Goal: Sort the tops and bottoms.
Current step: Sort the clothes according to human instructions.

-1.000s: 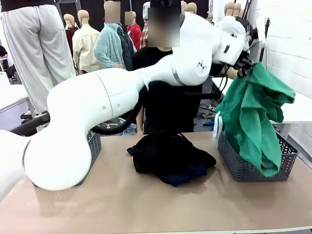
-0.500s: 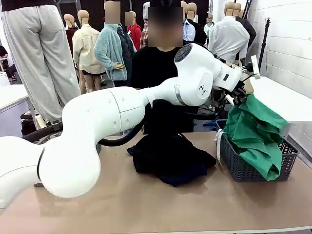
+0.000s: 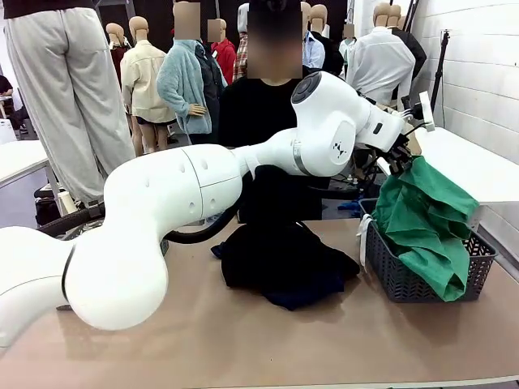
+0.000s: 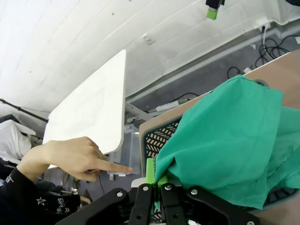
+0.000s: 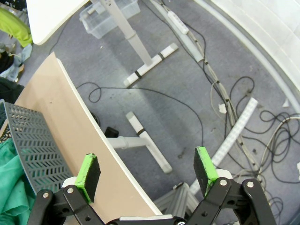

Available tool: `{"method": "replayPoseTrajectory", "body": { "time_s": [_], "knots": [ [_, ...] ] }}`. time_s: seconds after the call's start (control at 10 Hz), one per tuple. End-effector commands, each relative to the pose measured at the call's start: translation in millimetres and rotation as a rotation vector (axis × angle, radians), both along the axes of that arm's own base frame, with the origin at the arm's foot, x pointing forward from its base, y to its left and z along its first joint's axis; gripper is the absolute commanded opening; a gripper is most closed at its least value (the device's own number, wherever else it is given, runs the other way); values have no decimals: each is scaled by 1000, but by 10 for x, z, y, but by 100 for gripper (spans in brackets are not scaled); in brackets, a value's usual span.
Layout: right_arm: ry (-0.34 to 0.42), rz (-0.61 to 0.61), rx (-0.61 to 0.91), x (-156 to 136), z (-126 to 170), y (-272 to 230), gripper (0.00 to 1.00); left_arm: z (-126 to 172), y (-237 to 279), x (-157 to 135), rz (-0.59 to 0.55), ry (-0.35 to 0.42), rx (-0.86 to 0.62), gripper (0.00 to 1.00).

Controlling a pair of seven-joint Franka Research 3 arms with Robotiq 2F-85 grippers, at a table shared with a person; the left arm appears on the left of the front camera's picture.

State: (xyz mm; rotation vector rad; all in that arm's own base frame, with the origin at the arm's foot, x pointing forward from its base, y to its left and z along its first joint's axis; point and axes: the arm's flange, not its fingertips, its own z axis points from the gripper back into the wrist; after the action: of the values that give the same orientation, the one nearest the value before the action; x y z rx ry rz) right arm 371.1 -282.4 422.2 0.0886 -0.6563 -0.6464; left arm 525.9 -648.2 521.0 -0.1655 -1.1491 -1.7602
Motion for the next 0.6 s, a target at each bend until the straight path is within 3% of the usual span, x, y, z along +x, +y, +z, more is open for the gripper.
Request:
{"method": "replayPoseTrajectory", "body": {
  "time_s": [0.0, 0.2, 0.5],
  "knots": [
    [1, 8, -18, -27, -2, 21, 100, -177, -24, 176, 19, 55, 10, 0],
    [1, 8, -18, -27, -2, 21, 100, -458, -28, 436, 54, 133, 12, 0],
    [1, 8, -18, -27, -2, 21, 100, -954, -107, 595, 84, 248, 95, 0]
  ]
}}
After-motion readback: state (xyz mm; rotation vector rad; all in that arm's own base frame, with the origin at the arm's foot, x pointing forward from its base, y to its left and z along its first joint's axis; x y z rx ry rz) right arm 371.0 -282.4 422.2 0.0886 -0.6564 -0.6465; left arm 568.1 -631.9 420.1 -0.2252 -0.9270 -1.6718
